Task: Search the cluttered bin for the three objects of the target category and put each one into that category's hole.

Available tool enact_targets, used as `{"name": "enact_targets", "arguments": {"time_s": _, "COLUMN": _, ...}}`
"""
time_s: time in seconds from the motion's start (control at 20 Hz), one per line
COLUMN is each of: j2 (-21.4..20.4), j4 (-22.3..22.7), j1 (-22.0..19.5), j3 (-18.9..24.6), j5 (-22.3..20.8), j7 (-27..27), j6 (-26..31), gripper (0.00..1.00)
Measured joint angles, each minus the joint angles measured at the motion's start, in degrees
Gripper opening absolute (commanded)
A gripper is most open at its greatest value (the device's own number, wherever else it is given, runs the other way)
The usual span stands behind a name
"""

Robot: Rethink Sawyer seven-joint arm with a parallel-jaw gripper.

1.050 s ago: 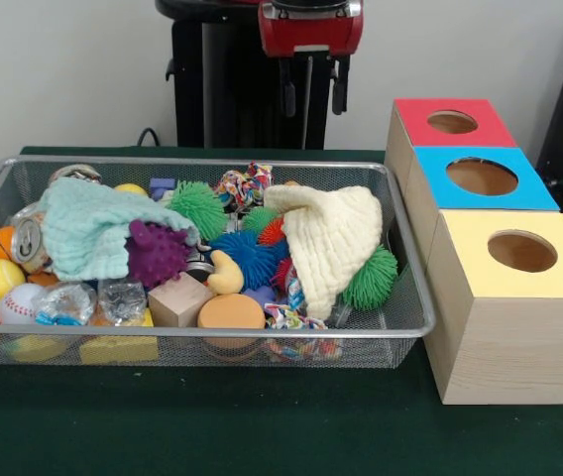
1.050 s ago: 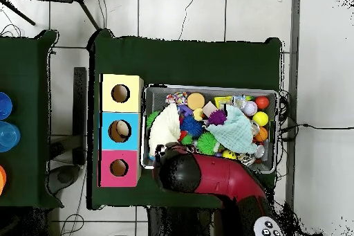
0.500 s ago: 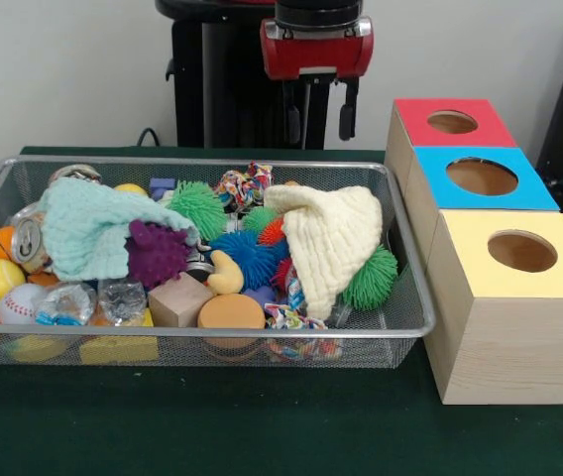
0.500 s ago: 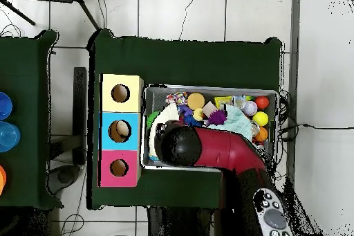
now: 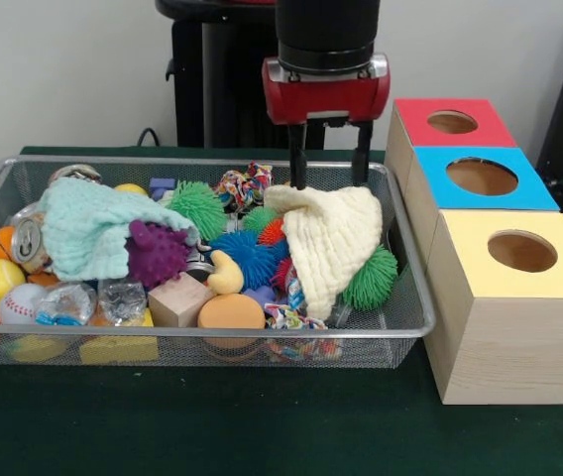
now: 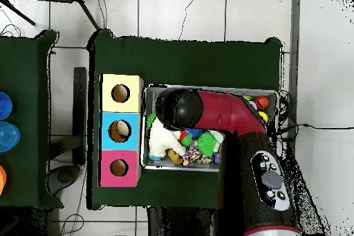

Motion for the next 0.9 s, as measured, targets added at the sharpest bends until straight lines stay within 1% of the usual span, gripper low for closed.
{"name": "enact_targets", "arguments": {"time_s": 0.15, "j2": 0.97, "j4": -2.58, "j1": 0.81, "j3": 0.01, "j5": -0.06, "j7": 0.0, "j6": 1.73, "gripper": 1.0}}
{"name": "enact_targets", "arguments": {"time_s": 0.2, "j2": 1.61, "j4": -4.67, "j1": 1.45, "j3": 0.01, "j5": -0.11, "j7": 0.0, "j6": 3.25, "gripper": 1.0}}
{"name": "enact_targets", "arguments": {"time_s": 0.4, "j2": 1.87, "j4": -7.02, "j1": 1.82, "j3": 0.05, "j5": -0.16, "j7": 0.0, "j6": 5.31, "gripper": 1.0}}
{"name": "enact_targets", "arguments": {"time_s": 0.65, "j2": 1.77, "j4": -8.78, "j1": 0.62, "j3": 0.17, "j5": -0.26, "j7": 0.0, "j6": 6.46, "gripper": 1.0}}
{"name": "enact_targets", "arguments": {"time_s": 0.9, "j2": 2.48, "j4": -11.33, "j1": -2.34, "j3": 0.56, "j5": -0.43, "j7": 0.0, "j6": 6.51, "gripper": 1.0}}
